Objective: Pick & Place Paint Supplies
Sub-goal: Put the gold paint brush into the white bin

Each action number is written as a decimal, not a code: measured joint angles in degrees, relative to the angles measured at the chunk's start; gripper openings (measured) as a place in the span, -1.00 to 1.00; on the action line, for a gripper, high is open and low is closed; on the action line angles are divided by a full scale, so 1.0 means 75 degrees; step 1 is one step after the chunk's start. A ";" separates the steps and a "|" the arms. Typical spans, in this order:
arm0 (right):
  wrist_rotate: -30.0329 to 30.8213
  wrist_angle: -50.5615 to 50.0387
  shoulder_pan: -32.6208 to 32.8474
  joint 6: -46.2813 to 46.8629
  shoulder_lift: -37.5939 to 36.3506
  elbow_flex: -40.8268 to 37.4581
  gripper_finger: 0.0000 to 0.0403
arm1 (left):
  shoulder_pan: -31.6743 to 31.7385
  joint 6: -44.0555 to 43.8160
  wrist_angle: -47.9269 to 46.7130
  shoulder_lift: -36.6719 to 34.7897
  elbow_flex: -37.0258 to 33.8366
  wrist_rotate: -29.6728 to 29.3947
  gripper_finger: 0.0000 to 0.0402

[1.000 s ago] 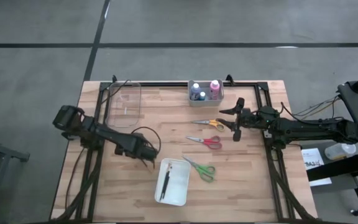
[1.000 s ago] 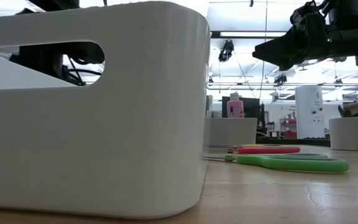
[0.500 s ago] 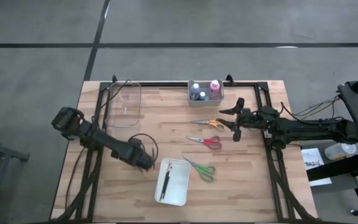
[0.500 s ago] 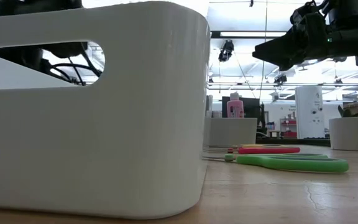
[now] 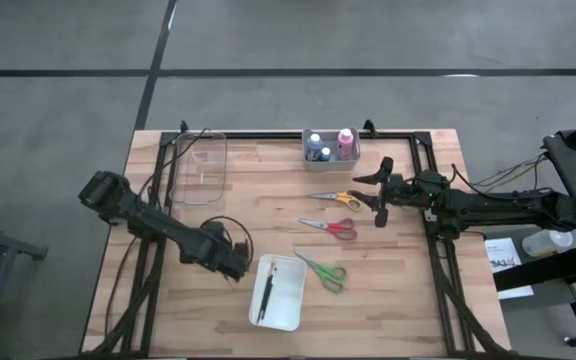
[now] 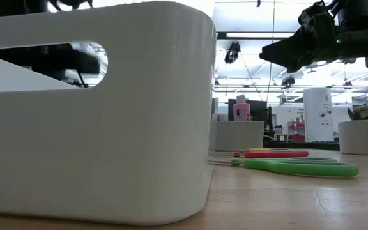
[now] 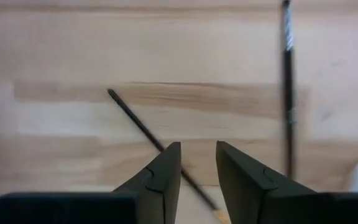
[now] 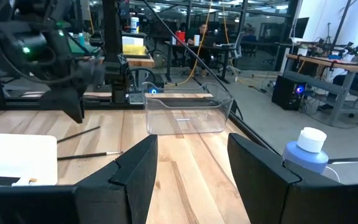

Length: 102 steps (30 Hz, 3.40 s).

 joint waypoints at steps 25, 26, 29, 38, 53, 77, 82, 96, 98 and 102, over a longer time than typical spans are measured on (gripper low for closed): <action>0.0000 0.0001 -0.0003 0.0000 0.0000 0.0001 -0.04 | -0.1454 -0.5276 0.0597 0.1559 0.1601 0.0392 -0.45; 0.0000 0.0000 -0.0003 0.0000 0.0000 -0.0002 -0.04 | -0.1470 -0.5413 0.0619 0.1557 0.1588 0.0394 -0.45; 0.0000 -0.0001 -0.0003 0.0000 0.0000 0.0000 -0.04 | -0.1499 -0.5863 0.0664 0.1558 0.1545 0.0467 -0.45; -0.0001 0.0000 0.0001 0.0000 0.0000 0.0001 -0.04 | -0.1461 -0.6068 0.0933 0.1691 0.1371 0.0508 -0.45; 0.0000 0.0000 0.0000 0.0000 0.0000 0.0000 -0.04 | -0.1449 -0.6488 0.1852 0.1708 0.0531 0.0541 -0.45; -0.0001 0.0001 -0.0006 0.0000 0.0000 -0.0001 -0.04 | -0.1207 -0.5994 0.2024 0.1667 0.0304 0.0497 -0.45; 0.0000 0.0001 -0.0006 0.0000 0.0000 0.0001 -0.04 | -0.1207 -0.5962 0.2061 0.1677 0.0304 0.0508 -0.46; 0.0000 0.0001 -0.0003 0.0000 0.0000 -0.0001 -0.04 | -0.1207 -0.5773 0.2218 0.1684 0.0304 0.0527 -0.93; 0.0000 0.0001 0.0001 0.0000 0.0000 0.0001 -0.04 | -0.1204 -0.5774 0.2274 0.1684 0.0312 0.0477 -0.97; 0.0000 0.0001 0.0000 0.0000 0.0000 0.0001 -0.04 | -0.1201 -0.5776 0.2286 0.1689 0.0312 0.0470 -0.96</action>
